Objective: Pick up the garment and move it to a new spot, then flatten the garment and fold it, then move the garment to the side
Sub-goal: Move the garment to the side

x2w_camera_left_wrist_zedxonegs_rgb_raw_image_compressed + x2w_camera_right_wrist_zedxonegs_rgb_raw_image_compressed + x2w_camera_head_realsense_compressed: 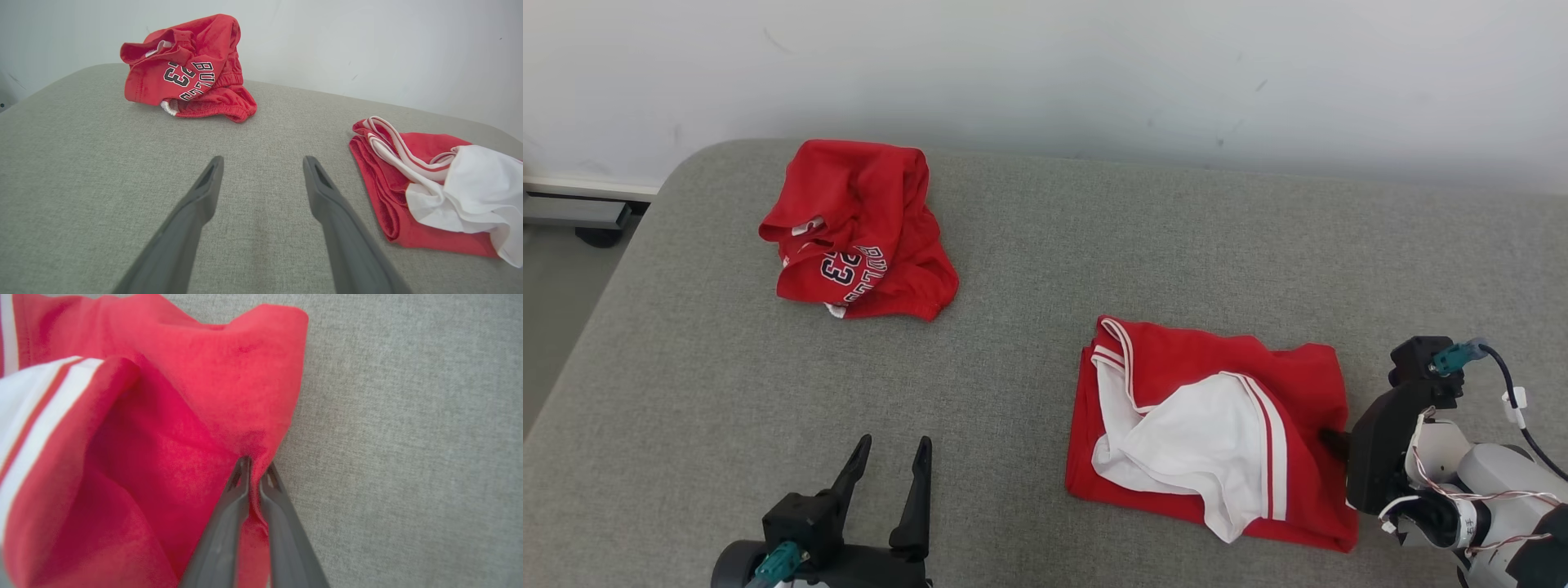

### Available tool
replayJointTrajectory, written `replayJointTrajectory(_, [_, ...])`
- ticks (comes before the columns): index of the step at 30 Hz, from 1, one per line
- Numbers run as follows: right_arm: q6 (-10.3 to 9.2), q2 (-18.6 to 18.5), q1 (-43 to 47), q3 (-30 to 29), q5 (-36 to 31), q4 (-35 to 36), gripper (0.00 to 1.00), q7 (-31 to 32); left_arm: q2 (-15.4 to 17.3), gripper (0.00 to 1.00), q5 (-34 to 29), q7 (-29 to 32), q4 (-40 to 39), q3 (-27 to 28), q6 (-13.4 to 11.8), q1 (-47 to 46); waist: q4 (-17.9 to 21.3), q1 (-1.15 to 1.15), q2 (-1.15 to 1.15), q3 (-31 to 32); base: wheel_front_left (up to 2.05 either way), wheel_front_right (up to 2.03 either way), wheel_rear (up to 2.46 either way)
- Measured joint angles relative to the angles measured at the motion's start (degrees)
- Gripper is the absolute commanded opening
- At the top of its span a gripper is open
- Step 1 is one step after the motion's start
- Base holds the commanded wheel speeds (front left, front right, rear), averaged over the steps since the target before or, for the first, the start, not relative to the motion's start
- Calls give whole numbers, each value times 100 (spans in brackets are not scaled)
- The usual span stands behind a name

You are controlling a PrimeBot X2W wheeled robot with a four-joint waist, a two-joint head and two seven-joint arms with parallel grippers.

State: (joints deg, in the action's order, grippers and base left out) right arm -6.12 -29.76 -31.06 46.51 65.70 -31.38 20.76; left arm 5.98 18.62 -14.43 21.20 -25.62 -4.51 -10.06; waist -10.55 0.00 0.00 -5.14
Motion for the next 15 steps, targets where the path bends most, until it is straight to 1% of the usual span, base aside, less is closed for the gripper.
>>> replayJointTrajectory(5, [21,22,-79,-71,42,-112,0,-4,-5,100,7,0,36,49,0,2,18,0,0,-8,0,0,0])
replayJointTrajectory(8, [63,2,-357,-205,64,-179,0,-68,-2,100,8,1,69,80,1,8,76,0,0,21,0,0,0])
replayJointTrajectory(10, [80,-48,-494,-265,57,-182,0,-125,-2,100,8,0,92,85,3,12,119,0,0,47,0,0,0])
replayJointTrajectory(15, [212,-244,-653,-376,29,-211,0,-208,-3,100,10,0,153,97,7,29,249,0,0,131,0,0,0])
